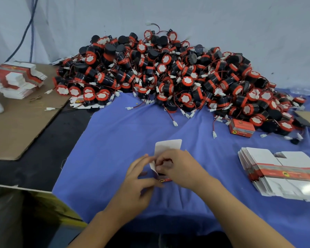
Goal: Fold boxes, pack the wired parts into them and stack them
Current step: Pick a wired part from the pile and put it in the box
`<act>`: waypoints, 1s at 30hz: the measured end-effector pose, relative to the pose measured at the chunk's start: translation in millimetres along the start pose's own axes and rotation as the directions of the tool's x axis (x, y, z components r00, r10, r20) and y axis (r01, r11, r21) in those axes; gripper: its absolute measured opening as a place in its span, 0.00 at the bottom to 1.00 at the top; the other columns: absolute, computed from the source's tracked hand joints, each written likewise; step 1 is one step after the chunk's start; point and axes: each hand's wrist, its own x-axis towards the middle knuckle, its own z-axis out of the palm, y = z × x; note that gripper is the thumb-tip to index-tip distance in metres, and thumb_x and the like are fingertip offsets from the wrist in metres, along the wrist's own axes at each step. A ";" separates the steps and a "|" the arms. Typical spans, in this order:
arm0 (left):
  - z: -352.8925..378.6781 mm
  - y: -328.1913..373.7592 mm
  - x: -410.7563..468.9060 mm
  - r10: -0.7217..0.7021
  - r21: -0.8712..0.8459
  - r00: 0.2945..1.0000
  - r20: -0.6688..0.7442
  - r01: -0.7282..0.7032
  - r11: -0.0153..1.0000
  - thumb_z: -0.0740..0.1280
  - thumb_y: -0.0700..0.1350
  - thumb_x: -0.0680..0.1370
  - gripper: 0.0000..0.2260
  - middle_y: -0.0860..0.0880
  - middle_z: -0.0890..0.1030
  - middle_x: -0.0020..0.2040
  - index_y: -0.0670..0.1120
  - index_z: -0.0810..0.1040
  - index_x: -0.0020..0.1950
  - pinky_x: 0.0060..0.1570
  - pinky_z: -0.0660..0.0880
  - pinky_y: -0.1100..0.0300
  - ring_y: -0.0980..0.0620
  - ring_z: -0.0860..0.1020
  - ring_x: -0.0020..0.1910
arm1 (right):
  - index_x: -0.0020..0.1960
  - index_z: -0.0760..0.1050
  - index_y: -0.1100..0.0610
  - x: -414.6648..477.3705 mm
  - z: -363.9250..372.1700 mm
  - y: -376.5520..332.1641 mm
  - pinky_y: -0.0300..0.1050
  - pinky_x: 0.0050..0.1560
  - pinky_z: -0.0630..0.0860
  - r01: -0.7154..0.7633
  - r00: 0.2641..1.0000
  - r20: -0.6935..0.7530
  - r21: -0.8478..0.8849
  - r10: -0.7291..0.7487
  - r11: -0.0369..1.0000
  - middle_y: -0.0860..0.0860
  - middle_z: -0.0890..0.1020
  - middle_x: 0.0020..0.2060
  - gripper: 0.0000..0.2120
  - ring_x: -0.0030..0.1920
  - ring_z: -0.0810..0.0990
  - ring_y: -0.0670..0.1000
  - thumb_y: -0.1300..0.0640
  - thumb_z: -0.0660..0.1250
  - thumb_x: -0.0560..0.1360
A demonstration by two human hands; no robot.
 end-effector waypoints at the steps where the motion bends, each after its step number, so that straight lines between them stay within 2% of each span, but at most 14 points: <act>1: -1.7 1.1 1.1 -0.028 -0.028 0.998 -0.055 0.026 0.999 0.68 0.32 0.72 0.19 0.57 0.68 0.75 0.56 0.85 0.48 0.68 0.66 0.64 0.53 0.62 0.77 | 0.44 0.81 0.46 0.3 -2.2 -1.3 0.41 0.49 0.72 0.029 0.999 0.023 -0.062 -0.027 0.998 0.40 0.82 0.42 0.02 0.46 0.78 0.42 0.51 0.70 0.75; 3: -4.4 3.3 5.0 -0.111 -0.100 0.983 -0.149 0.096 0.990 0.67 0.34 0.72 0.16 0.60 0.75 0.69 0.56 0.84 0.44 0.68 0.66 0.66 0.56 0.69 0.73 | 0.45 0.83 0.47 0.3 -7.6 -1.4 0.46 0.53 0.75 0.079 0.993 0.092 -0.112 -0.069 0.991 0.41 0.83 0.47 0.05 0.49 0.77 0.43 0.52 0.68 0.77; 5: -5.9 6.4 10.4 -0.205 -0.217 0.958 -0.201 0.160 0.963 0.67 0.34 0.73 0.16 0.59 0.80 0.61 0.56 0.82 0.45 0.63 0.72 0.64 0.55 0.75 0.67 | 0.47 0.85 0.48 -0.6 -11.1 -2.5 0.41 0.56 0.74 0.117 0.984 0.148 -0.123 -0.099 0.985 0.40 0.83 0.50 0.07 0.52 0.76 0.41 0.55 0.67 0.76; 8: -3.6 14.1 22.0 -0.366 -0.456 0.915 -0.170 0.256 0.852 0.66 0.33 0.75 0.17 0.56 0.82 0.57 0.55 0.79 0.53 0.53 0.77 0.65 0.56 0.80 0.61 | 0.44 0.84 0.49 -0.1 -8.7 -5.3 0.43 0.55 0.75 0.036 0.997 0.065 -0.075 -0.032 0.997 0.42 0.84 0.44 0.06 0.48 0.78 0.43 0.55 0.68 0.74; 10: -0.3 17.1 30.3 -0.416 -0.535 0.895 -0.164 0.274 0.799 0.65 0.29 0.76 0.19 0.55 0.83 0.55 0.54 0.79 0.54 0.53 0.75 0.69 0.56 0.80 0.60 | 0.42 0.83 0.50 1.9 -3.7 -7.0 0.44 0.52 0.75 -0.030 0.999 -0.025 -0.045 0.029 0.999 0.42 0.82 0.39 0.04 0.42 0.78 0.43 0.52 0.70 0.73; 13: 4.3 15.3 36.8 -0.435 -0.591 0.891 -0.134 0.280 0.756 0.65 0.27 0.77 0.19 0.54 0.83 0.54 0.51 0.79 0.54 0.60 0.75 0.64 0.53 0.80 0.60 | 0.40 0.83 0.51 5.8 -1.1 -9.9 0.50 0.58 0.76 -0.077 0.997 -0.027 -0.144 0.074 0.987 0.45 0.84 0.41 0.06 0.47 0.79 0.49 0.54 0.68 0.74; 16: 7.4 15.1 39.8 -0.440 -0.605 0.885 -0.152 0.269 0.750 0.67 0.29 0.77 0.17 0.52 0.82 0.57 0.50 0.80 0.56 0.58 0.78 0.61 0.52 0.80 0.60 | 0.34 0.72 0.51 7.6 -6.0 -13.5 0.54 0.53 0.76 0.049 0.995 0.099 -0.304 -0.020 0.952 0.50 0.80 0.44 0.12 0.49 0.78 0.55 0.58 0.63 0.76; 18: 10.1 16.0 43.0 -0.462 -0.602 0.863 -0.204 0.261 0.754 0.71 0.31 0.76 0.19 0.51 0.78 0.61 0.53 0.80 0.58 0.54 0.78 0.63 0.53 0.79 0.60 | 0.39 0.72 0.53 5.1 -7.6 -10.8 0.53 0.49 0.75 0.141 0.982 0.167 -0.351 -0.087 0.926 0.51 0.79 0.49 0.09 0.50 0.76 0.56 0.61 0.61 0.76; 20: 13.7 15.2 45.7 -0.509 -0.615 0.838 -0.196 0.300 0.729 0.74 0.34 0.74 0.24 0.53 0.76 0.64 0.58 0.77 0.62 0.56 0.77 0.65 0.58 0.76 0.63 | 0.46 0.76 0.55 -1.6 -5.0 -3.1 0.49 0.45 0.73 0.122 0.990 0.097 -0.255 -0.100 0.959 0.49 0.81 0.46 0.07 0.46 0.76 0.53 0.64 0.61 0.75; 22: 18.4 15.1 47.9 -0.544 -0.660 0.836 -0.068 0.371 0.653 0.75 0.37 0.75 0.29 0.55 0.78 0.64 0.58 0.71 0.70 0.59 0.75 0.66 0.60 0.76 0.65 | 0.48 0.78 0.51 -11.4 -1.7 3.7 0.40 0.42 0.73 0.027 0.992 -0.124 -0.091 -0.038 0.995 0.43 0.81 0.43 0.08 0.46 0.76 0.48 0.63 0.64 0.75; 24: 23.2 15.1 49.7 -0.550 -0.710 0.831 0.081 0.435 0.554 0.74 0.38 0.76 0.30 0.53 0.82 0.60 0.53 0.67 0.74 0.57 0.78 0.62 0.56 0.80 0.61 | 0.50 0.78 0.49 -22.0 2.1 6.1 0.29 0.41 0.72 0.019 0.949 -0.315 0.020 -0.011 1.000 0.41 0.79 0.46 0.08 0.47 0.76 0.41 0.61 0.68 0.75; 26: 26.7 14.4 50.9 -0.541 -0.689 0.828 0.144 0.476 0.546 0.73 0.38 0.77 0.27 0.52 0.84 0.57 0.52 0.69 0.72 0.57 0.80 0.54 0.52 0.82 0.58 | 0.50 0.79 0.50 -32.7 8.3 8.4 0.23 0.40 0.71 0.081 0.908 -0.418 0.162 -0.006 0.984 0.42 0.78 0.49 0.12 0.49 0.76 0.38 0.66 0.69 0.73; 28: 29.2 12.5 52.5 -0.534 -0.625 0.833 0.143 0.494 0.605 0.72 0.37 0.77 0.20 0.52 0.85 0.56 0.51 0.74 0.66 0.59 0.79 0.47 0.51 0.83 0.57 | 0.49 0.80 0.45 -43.0 9.7 12.5 0.25 0.42 0.73 0.102 0.831 -0.542 0.372 0.127 0.922 0.42 0.79 0.48 0.16 0.49 0.78 0.39 0.65 0.70 0.70; 30: 30.1 11.3 54.2 -0.530 -0.580 0.836 0.139 0.503 0.641 0.72 0.37 0.76 0.16 0.53 0.85 0.55 0.52 0.78 0.61 0.59 0.79 0.46 0.53 0.83 0.56 | 0.48 0.81 0.43 -44.8 -0.3 21.8 0.32 0.42 0.73 0.105 0.726 -0.582 0.621 0.367 0.777 0.43 0.80 0.45 0.14 0.43 0.78 0.41 0.61 0.68 0.70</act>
